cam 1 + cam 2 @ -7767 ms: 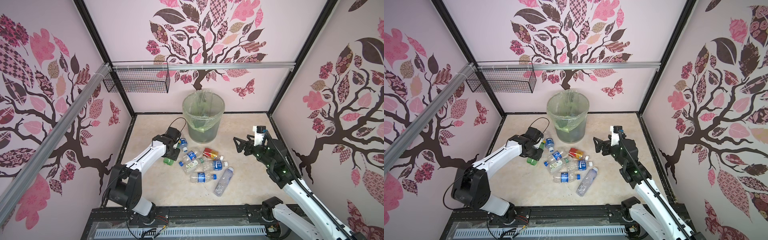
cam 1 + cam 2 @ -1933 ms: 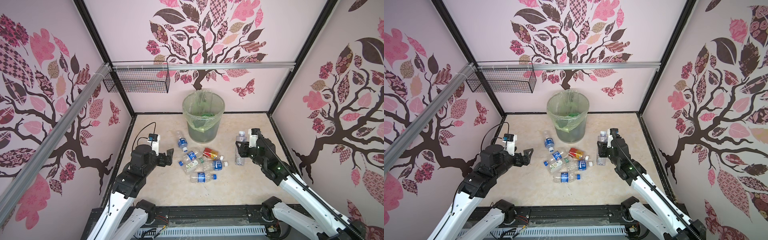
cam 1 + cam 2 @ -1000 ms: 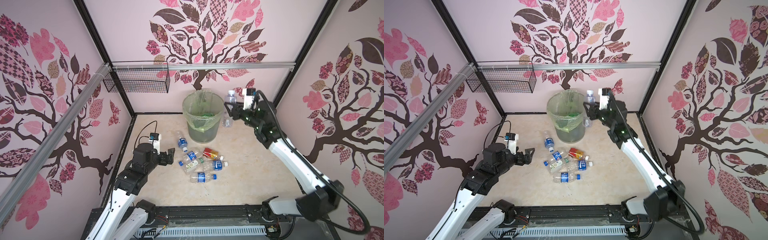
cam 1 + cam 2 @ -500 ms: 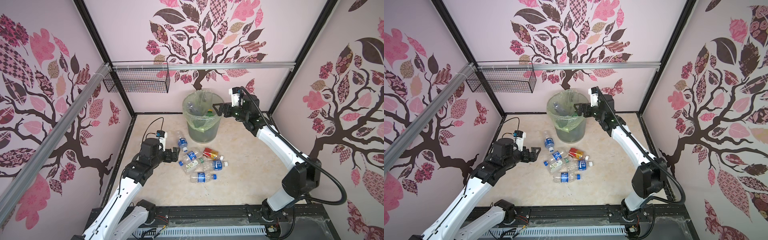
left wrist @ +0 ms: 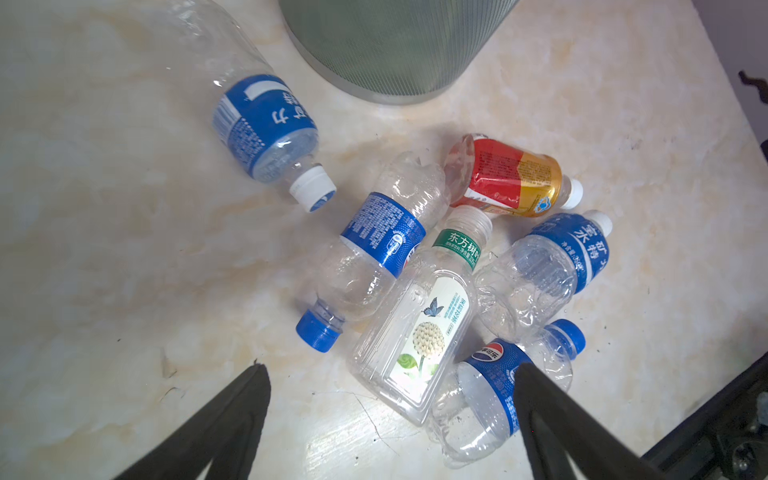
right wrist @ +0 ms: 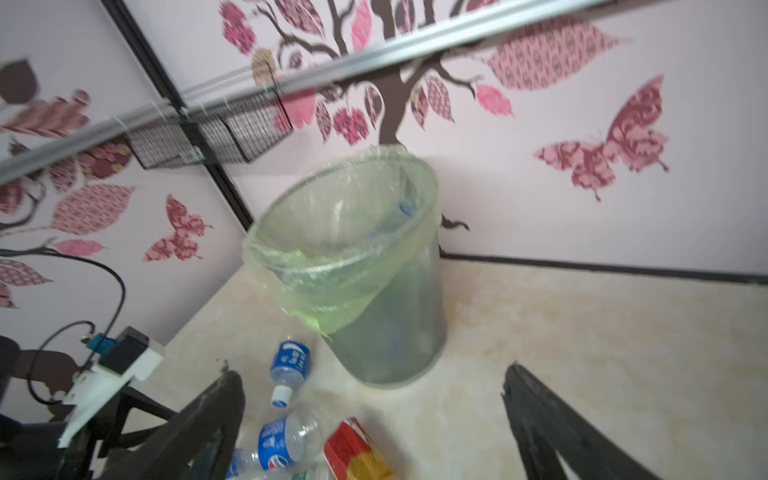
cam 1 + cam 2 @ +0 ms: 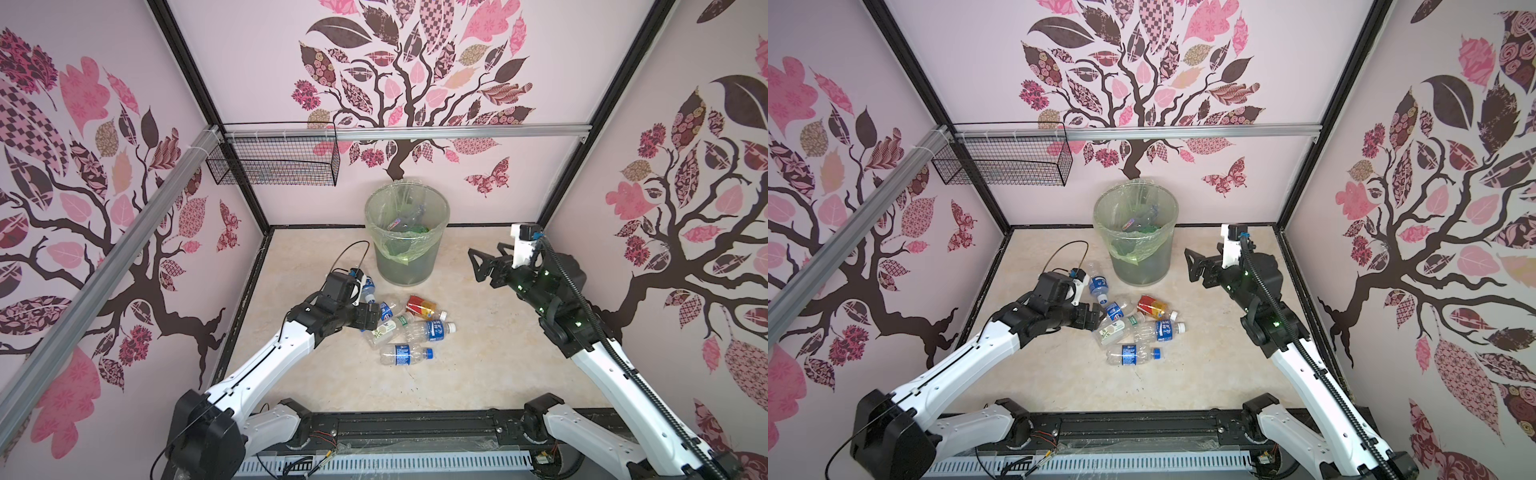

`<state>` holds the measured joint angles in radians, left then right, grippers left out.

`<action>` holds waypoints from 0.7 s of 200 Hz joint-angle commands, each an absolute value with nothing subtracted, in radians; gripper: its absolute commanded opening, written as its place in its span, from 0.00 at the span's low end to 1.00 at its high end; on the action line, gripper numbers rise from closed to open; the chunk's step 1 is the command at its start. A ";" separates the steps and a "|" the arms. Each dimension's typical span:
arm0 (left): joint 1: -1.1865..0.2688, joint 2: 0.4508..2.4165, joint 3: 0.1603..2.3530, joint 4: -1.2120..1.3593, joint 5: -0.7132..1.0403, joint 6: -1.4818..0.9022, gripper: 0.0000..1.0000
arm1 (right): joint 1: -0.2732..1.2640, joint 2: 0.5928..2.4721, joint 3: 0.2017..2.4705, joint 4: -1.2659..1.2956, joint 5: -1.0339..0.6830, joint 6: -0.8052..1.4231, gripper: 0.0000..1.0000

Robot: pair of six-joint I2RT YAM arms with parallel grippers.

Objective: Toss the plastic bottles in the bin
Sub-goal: 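Withdraw the right gripper while the left gripper lowers onto a blue-label clear bottle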

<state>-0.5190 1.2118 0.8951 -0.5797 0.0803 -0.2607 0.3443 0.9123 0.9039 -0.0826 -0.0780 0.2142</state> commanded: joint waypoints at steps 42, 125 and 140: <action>-0.524 1.426 0.990 -0.471 0.095 -0.180 0.91 | 0.343 0.856 0.746 -0.116 0.020 0.308 1.00; -0.525 1.633 1.064 -0.406 0.139 -0.107 0.84 | 0.342 0.841 0.700 -0.103 -0.004 0.329 1.00; -0.524 1.650 1.066 -0.404 0.149 -0.108 0.82 | 0.343 0.841 0.695 -0.095 -0.017 0.332 1.00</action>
<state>-0.5236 1.6264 1.0195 -0.4274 0.1173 -0.1272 0.3447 0.8570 0.6998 -0.1165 -0.0036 0.3176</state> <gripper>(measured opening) 0.836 0.996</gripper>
